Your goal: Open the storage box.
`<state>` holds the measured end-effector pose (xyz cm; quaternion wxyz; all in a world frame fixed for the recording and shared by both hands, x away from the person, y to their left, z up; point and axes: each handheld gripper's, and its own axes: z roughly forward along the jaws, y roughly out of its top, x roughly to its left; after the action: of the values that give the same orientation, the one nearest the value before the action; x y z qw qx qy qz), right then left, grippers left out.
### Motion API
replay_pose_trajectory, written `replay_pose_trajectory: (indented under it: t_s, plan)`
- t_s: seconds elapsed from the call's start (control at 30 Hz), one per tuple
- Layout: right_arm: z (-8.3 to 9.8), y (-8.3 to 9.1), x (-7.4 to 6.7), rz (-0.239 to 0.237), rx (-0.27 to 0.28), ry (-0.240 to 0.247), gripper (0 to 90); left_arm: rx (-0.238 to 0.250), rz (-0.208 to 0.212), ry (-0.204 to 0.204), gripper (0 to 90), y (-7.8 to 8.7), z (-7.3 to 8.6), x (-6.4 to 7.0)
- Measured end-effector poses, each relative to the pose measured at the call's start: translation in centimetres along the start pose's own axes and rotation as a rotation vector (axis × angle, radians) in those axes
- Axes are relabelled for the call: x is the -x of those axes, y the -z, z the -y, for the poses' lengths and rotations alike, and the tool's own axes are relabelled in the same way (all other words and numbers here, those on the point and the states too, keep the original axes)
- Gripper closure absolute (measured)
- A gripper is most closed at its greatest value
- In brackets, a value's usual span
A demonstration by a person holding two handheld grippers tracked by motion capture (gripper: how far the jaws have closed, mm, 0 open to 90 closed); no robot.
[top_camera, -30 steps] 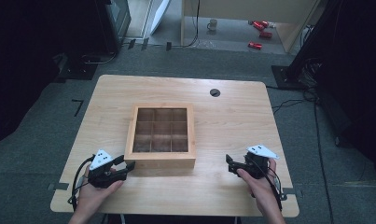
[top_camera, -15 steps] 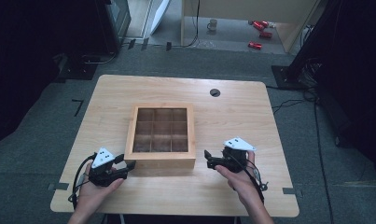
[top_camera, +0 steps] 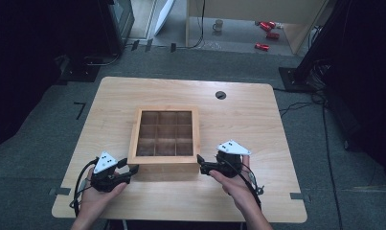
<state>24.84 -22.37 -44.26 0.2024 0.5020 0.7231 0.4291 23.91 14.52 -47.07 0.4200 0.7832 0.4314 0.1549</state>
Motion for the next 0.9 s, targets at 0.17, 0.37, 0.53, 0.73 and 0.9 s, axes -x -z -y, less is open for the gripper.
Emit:
replay_pose_trajectory:
  t_s: [0.17, 0.37, 0.53, 0.73, 0.9]
  plan:
    - [0.0, -0.1, -0.6, -0.021, 0.006, 0.004, 8.1, 0.003, 0.000, 0.000, 49.7, 0.1, 0.0, 0.0]
    - [0.0, 0.0, -1.2, -0.046, 0.015, 0.005, 8.1, 0.012, -0.002, -0.009, 50.2, 0.2, -0.2, 0.1]
    - [0.1, 0.0, -1.9, -0.072, 0.019, 0.014, 8.1, 0.015, -0.002, -0.008, 50.3, 0.3, -0.3, 0.1]
    - [0.4, -0.1, -2.4, -0.100, 0.016, 0.024, 8.1, 0.022, 0.002, -0.013, 50.6, 0.4, -0.5, 0.2]
    - [1.0, -0.5, -2.6, -0.134, 0.004, 0.025, 8.0, 0.027, 0.008, -0.018, 51.1, 0.5, -0.6, 0.1]
